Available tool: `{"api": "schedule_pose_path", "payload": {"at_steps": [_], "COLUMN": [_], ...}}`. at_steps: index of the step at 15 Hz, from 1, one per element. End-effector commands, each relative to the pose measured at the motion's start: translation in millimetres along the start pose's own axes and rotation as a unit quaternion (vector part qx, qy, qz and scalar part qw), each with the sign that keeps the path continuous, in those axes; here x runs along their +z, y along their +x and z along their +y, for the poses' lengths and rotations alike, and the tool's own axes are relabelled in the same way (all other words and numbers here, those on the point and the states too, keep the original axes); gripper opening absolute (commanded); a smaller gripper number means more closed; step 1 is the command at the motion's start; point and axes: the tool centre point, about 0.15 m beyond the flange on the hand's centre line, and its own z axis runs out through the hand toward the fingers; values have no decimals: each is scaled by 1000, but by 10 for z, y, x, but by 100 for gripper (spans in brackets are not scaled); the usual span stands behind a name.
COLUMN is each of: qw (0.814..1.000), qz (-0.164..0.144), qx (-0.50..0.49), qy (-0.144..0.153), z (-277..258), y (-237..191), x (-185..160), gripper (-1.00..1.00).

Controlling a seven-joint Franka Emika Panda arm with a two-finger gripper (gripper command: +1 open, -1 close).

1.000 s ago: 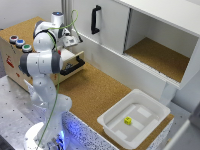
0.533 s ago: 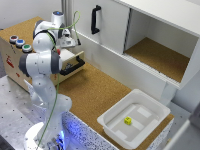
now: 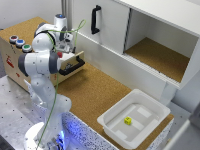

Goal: Turn the pink block right

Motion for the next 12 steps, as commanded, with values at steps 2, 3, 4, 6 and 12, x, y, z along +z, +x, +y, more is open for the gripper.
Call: {"api": "schedule_pose_path", "payload": {"at_steps": [2, 3, 4, 6, 12], "qw": [993, 991, 990, 990, 991], "qz": [35, 41, 44, 36, 87], "qx": [108, 130, 129, 130, 90], "qy": [-18, -17, -27, -28, -49], "z": [89, 102, 46, -2, 90], "y": [-14, -28, -4, 31, -53], "x": [183, 192, 203, 226, -135], "gripper": [-100, -100, -100, -100, 100]}}
